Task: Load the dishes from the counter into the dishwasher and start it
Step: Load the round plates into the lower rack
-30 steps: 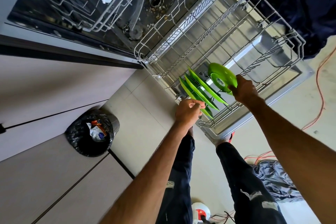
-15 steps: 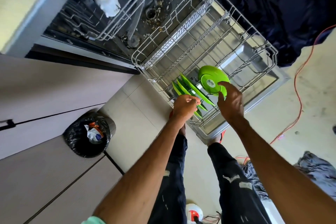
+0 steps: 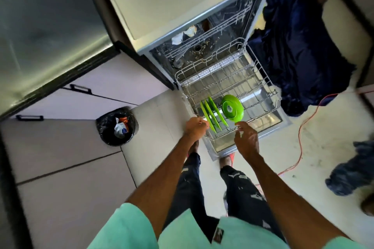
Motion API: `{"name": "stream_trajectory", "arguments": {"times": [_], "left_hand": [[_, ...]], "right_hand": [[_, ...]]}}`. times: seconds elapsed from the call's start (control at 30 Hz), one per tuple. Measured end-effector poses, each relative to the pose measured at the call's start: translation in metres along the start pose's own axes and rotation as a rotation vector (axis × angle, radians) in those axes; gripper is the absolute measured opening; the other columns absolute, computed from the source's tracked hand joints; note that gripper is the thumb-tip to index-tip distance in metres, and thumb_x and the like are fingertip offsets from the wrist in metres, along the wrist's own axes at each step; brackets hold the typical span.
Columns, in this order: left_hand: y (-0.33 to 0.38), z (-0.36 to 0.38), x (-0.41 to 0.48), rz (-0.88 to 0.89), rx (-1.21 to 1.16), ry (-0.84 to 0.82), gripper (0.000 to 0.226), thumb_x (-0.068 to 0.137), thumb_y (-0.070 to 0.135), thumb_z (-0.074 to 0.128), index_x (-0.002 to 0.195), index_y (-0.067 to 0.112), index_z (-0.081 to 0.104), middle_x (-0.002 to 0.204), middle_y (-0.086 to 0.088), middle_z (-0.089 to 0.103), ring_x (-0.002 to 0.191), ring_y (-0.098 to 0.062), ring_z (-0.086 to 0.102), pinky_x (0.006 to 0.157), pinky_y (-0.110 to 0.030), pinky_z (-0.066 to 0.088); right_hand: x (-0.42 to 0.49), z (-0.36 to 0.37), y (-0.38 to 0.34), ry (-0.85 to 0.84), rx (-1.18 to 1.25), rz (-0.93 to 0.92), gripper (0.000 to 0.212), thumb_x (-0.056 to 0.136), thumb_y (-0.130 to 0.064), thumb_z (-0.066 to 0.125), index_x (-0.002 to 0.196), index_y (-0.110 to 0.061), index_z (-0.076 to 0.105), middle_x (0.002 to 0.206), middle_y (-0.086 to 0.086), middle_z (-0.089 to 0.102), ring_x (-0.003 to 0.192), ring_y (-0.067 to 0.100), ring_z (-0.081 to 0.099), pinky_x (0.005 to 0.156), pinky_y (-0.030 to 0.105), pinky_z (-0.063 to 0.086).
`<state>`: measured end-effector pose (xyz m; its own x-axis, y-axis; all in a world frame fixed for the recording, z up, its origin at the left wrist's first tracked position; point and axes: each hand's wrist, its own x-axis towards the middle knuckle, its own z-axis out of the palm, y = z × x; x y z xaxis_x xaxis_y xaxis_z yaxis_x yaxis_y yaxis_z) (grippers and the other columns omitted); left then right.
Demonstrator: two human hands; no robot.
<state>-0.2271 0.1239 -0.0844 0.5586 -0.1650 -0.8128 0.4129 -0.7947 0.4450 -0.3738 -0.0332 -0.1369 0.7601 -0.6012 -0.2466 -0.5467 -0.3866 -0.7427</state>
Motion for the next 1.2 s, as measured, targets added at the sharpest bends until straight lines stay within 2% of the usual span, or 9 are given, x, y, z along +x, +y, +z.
{"name": "stream_trajectory", "arguments": {"times": [0.1,0.2,0.3,0.37,0.5,0.67,0.83,1.07,1.2], "left_hand": [[-0.01,-0.012,-0.05,0.0,-0.004,-0.03,0.029,0.08,0.027,0.056,0.09,0.011,0.078,0.09,-0.009,0.077,0.09,-0.029,0.073,0.086,-0.038,0.06],[-0.026,-0.03,-0.088,0.045,0.038,-0.051,0.03,0.082,0.03,0.056,0.086,0.009,0.077,0.092,-0.008,0.077,0.085,-0.026,0.074,0.083,-0.037,0.061],[-0.049,-0.06,-0.119,0.077,0.04,-0.031,0.025,0.093,0.018,0.056,0.089,0.007,0.077,0.093,-0.008,0.078,0.071,-0.018,0.072,0.062,-0.021,0.056],[-0.07,-0.087,-0.133,0.118,0.018,-0.014,0.023,0.095,0.012,0.055,0.094,0.003,0.076,0.097,-0.011,0.078,0.066,-0.014,0.067,0.055,-0.013,0.05],[-0.108,-0.158,-0.148,0.167,-0.038,0.065,0.024,0.098,0.012,0.054,0.101,0.002,0.075,0.103,-0.01,0.076,0.069,-0.011,0.065,0.052,-0.01,0.047],[-0.16,-0.262,-0.164,0.231,-0.096,0.185,0.024,0.093,0.008,0.052,0.097,0.003,0.076,0.097,-0.006,0.077,0.076,-0.022,0.072,0.054,-0.012,0.05],[-0.215,-0.367,-0.18,0.29,-0.232,0.334,0.019,0.093,0.011,0.055,0.087,0.008,0.073,0.087,-0.006,0.076,0.067,-0.015,0.07,0.069,-0.036,0.062],[-0.248,-0.47,-0.205,0.381,-0.375,0.555,0.021,0.098,0.013,0.054,0.099,0.014,0.075,0.092,0.004,0.076,0.076,-0.009,0.072,0.066,-0.021,0.057],[-0.261,-0.514,-0.207,0.404,-0.466,0.647,0.021,0.095,0.012,0.055,0.096,0.016,0.076,0.092,0.004,0.076,0.076,-0.012,0.072,0.065,-0.018,0.054]], "right_hand": [[-0.02,-0.019,-0.039,-0.089,-0.001,0.071,0.027,0.087,0.004,0.055,0.107,-0.007,0.069,0.1,0.008,0.071,0.084,0.017,0.065,0.073,0.022,0.054],[-0.04,-0.02,-0.071,-0.143,-0.098,0.019,0.027,0.085,0.004,0.054,0.097,-0.015,0.069,0.09,0.004,0.073,0.073,0.016,0.069,0.056,0.004,0.044],[-0.058,-0.008,-0.109,-0.236,-0.126,0.078,0.032,0.084,0.003,0.053,0.085,-0.028,0.063,0.08,0.0,0.071,0.072,0.019,0.068,0.057,0.024,0.053],[-0.073,0.01,-0.14,-0.257,-0.14,0.021,0.027,0.082,0.002,0.055,0.082,-0.024,0.064,0.078,0.0,0.07,0.073,0.022,0.067,0.065,0.034,0.055],[-0.095,0.059,-0.215,-0.324,-0.109,-0.157,0.029,0.078,0.0,0.06,0.097,-0.019,0.071,0.087,-0.002,0.074,0.08,0.022,0.069,0.072,0.035,0.056],[-0.115,0.137,-0.32,-0.375,0.006,-0.28,0.024,0.08,-0.015,0.052,0.096,-0.029,0.064,0.088,-0.006,0.071,0.073,0.017,0.072,0.069,0.042,0.06],[-0.128,0.195,-0.422,-0.379,0.067,-0.395,0.029,0.086,-0.008,0.06,0.102,-0.032,0.064,0.094,-0.007,0.074,0.074,0.012,0.073,0.071,0.038,0.062],[-0.129,0.242,-0.541,-0.424,0.165,-0.587,0.016,0.096,-0.008,0.063,0.108,-0.018,0.065,0.098,-0.004,0.072,0.07,0.002,0.072,0.06,0.018,0.058],[-0.119,0.275,-0.597,-0.519,0.219,-0.63,0.02,0.094,-0.002,0.063,0.109,-0.013,0.067,0.095,-0.004,0.074,0.07,0.006,0.073,0.061,0.018,0.058]]}}
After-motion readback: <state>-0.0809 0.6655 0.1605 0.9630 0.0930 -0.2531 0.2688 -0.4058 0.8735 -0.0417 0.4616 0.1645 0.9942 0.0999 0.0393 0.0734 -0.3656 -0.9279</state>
